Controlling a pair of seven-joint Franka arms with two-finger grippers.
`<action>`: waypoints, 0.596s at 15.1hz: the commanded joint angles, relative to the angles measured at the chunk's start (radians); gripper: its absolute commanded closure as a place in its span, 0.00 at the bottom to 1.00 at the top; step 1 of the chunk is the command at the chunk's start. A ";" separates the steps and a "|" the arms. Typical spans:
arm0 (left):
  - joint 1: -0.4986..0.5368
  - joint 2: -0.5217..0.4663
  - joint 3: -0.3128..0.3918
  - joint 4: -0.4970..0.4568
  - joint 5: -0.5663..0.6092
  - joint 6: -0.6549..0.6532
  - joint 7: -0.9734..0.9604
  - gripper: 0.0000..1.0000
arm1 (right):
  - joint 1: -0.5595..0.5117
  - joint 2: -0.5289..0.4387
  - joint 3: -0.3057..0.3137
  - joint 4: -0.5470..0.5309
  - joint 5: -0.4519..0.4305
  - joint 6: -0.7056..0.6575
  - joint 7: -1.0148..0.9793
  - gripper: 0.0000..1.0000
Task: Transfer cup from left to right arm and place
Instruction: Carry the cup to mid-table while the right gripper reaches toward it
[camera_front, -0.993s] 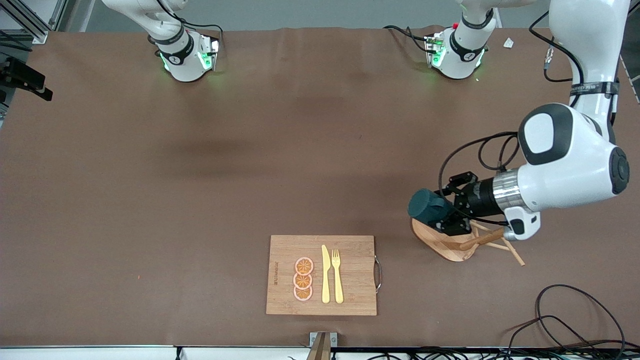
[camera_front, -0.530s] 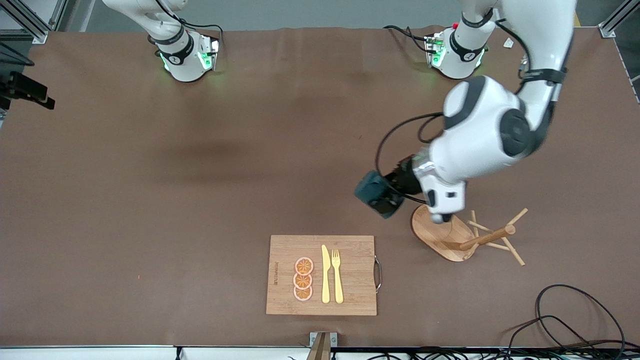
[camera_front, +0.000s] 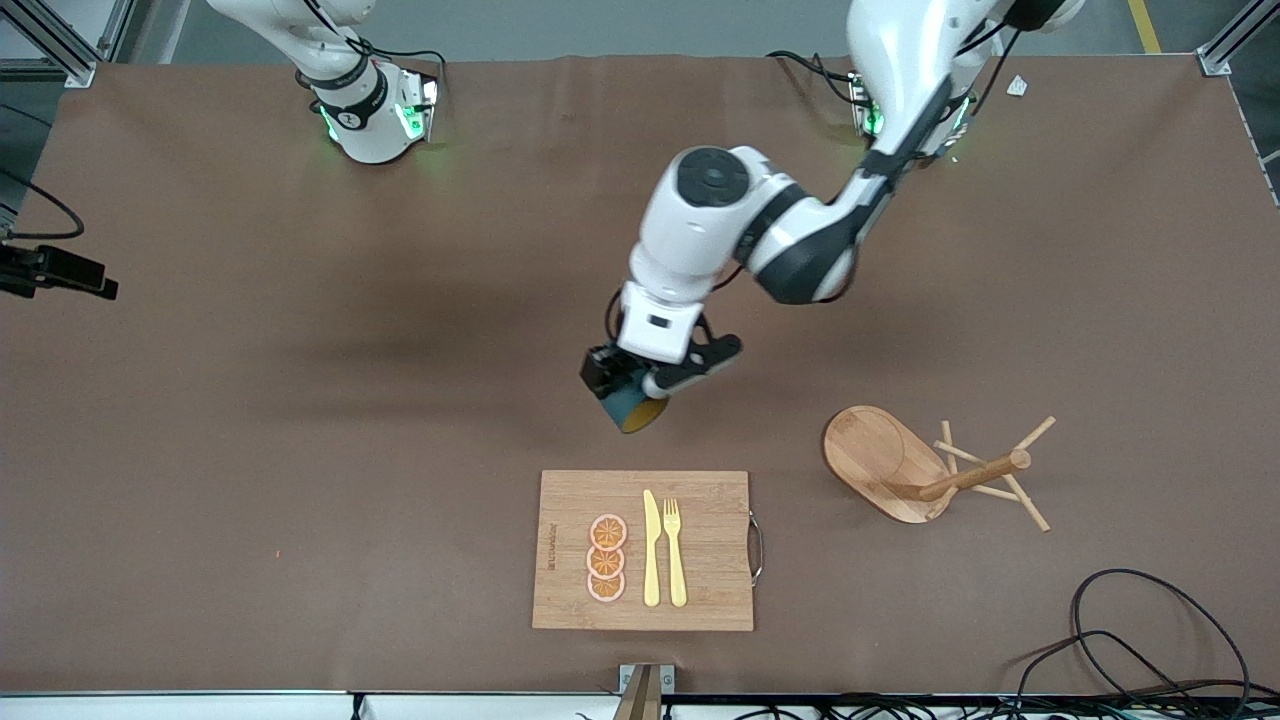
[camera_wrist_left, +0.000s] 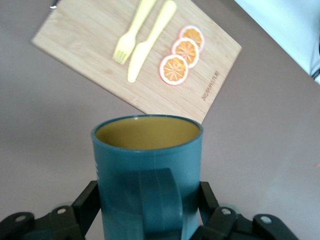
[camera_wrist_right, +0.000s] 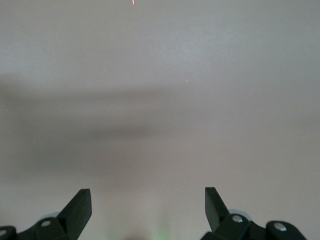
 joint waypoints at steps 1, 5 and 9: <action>-0.084 0.061 0.021 0.033 0.254 0.022 -0.064 0.34 | -0.026 0.032 0.012 0.007 0.000 0.035 -0.049 0.00; -0.193 0.162 0.050 0.036 0.632 0.101 -0.203 0.35 | -0.026 0.096 0.012 -0.001 -0.002 0.096 0.096 0.03; -0.301 0.231 0.115 0.053 0.973 0.125 -0.262 0.35 | -0.010 0.149 0.016 -0.021 0.024 0.142 0.187 0.00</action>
